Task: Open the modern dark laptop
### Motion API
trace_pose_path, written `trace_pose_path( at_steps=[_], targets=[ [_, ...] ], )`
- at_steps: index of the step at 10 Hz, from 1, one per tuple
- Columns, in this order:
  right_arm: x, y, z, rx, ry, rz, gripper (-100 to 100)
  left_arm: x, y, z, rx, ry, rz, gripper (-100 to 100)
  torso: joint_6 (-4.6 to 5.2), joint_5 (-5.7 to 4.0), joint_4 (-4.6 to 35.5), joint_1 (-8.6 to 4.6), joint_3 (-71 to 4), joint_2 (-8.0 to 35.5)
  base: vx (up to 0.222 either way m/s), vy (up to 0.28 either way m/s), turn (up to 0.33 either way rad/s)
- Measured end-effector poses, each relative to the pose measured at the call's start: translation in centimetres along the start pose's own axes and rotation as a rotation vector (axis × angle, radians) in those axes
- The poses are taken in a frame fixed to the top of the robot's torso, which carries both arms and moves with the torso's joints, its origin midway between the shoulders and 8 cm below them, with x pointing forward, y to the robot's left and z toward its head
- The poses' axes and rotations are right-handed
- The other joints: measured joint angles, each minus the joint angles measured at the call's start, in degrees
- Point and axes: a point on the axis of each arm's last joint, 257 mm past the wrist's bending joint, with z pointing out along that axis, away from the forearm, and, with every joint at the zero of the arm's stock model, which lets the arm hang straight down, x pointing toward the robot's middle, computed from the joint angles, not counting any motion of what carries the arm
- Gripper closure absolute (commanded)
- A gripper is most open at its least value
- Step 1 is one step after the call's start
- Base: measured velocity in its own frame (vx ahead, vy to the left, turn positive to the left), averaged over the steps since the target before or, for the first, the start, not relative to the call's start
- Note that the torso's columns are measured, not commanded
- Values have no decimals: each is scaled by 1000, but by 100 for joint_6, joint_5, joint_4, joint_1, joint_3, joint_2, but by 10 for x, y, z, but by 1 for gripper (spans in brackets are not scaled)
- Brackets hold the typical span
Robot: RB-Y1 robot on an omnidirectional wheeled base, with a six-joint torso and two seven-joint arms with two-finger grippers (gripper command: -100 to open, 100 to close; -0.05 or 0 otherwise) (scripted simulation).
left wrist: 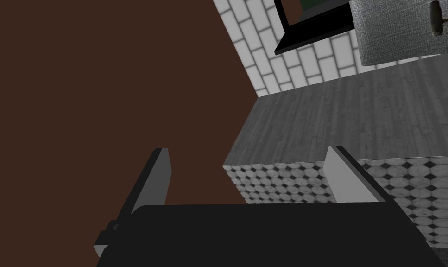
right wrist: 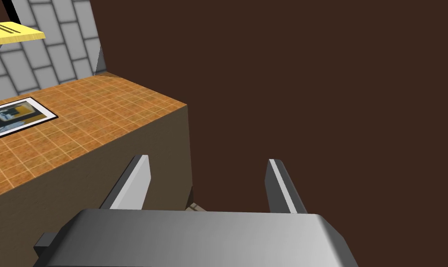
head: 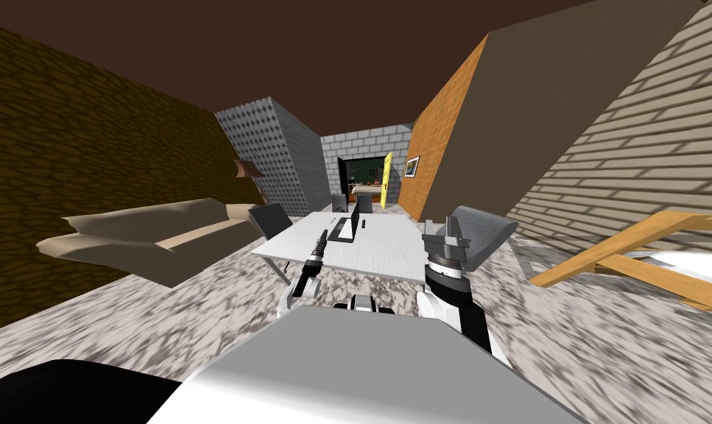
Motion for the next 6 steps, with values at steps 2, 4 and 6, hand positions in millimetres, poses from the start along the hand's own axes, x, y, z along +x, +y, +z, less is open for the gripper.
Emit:
trace_pose_path(
  at_steps=[2,4,6],
  targets=[
    [0,0,0,0,0,0,0,3,13,3,-15,11,16,-100,0,-1,-2,-5,-3,-6,9,-72,-22],
    [0,0,0,0,0,0,0,8,25,9,-30,24,37,-100,-1,-4,-1,-10,-2,-2,0,-73,-17],
    [0,0,0,0,0,0,0,11,40,11,-50,37,54,-100,-1,1,0,5,0,1,-6,-51,-13]
  ],
)
